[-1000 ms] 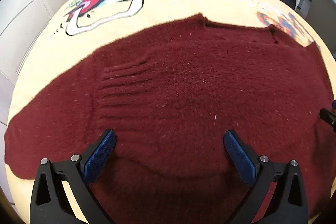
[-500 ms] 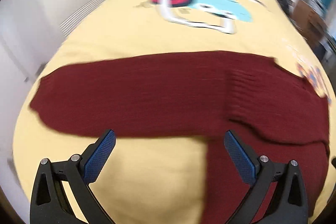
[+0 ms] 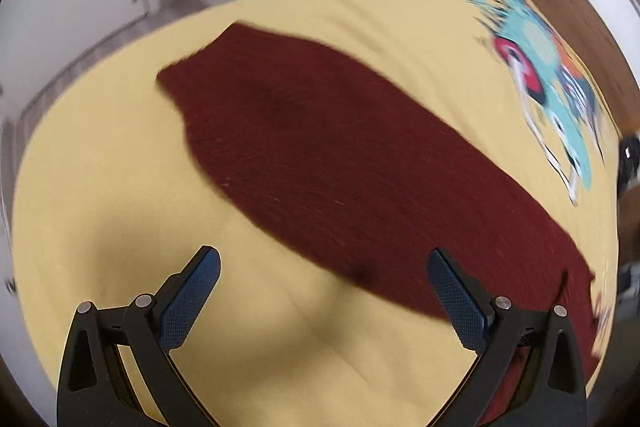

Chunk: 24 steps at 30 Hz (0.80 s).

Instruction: Fold small clothes

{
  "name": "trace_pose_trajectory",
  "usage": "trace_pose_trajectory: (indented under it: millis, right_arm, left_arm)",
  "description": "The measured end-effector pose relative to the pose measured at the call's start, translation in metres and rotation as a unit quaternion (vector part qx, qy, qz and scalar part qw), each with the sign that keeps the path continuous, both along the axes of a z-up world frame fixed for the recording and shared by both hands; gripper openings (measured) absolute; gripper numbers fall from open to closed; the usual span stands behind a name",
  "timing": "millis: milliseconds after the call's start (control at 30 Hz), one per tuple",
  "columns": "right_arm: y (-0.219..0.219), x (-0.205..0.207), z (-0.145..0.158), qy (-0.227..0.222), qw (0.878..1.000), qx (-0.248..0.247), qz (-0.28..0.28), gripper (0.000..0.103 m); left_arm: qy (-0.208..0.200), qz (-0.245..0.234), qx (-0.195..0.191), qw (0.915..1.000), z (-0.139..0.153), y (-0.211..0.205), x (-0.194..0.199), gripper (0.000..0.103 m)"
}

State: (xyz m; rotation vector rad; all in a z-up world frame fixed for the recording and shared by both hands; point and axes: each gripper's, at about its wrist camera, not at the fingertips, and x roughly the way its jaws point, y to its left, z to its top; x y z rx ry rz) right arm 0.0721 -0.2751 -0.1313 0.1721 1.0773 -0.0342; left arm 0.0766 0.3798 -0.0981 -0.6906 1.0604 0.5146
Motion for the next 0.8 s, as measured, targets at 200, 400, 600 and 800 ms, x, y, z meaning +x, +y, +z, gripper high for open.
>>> trace_pose_trajectory:
  millis: [200, 400, 600, 800]
  right_arm:
    - [-0.005, -0.002, -0.017, 0.025, 1.0, -0.004, -0.006, 0.103]
    - [-0.012, 0.003, -0.022, 0.032, 0.999, -0.005, -0.016, 0.103]
    - [-0.016, 0.006, -0.029, 0.036, 0.999, 0.005, -0.013, 0.103]
    - [-0.027, 0.009, -0.028, 0.033, 0.999, 0.008, -0.017, 0.103]
  left_arm:
    - [0.03, 0.042, -0.006, 0.9986, -0.028, 0.034, 0.018, 0.101]
    - [0.047, -0.009, 0.056, 0.9973, -0.032, 0.022, 0.042, 0.058]
    - [0.054, -0.057, 0.076, 0.994, -0.018, -0.001, 0.06, 0.012]
    - [0.027, -0.098, 0.06, 0.9931, 0.0, -0.034, 0.064, 0.011]
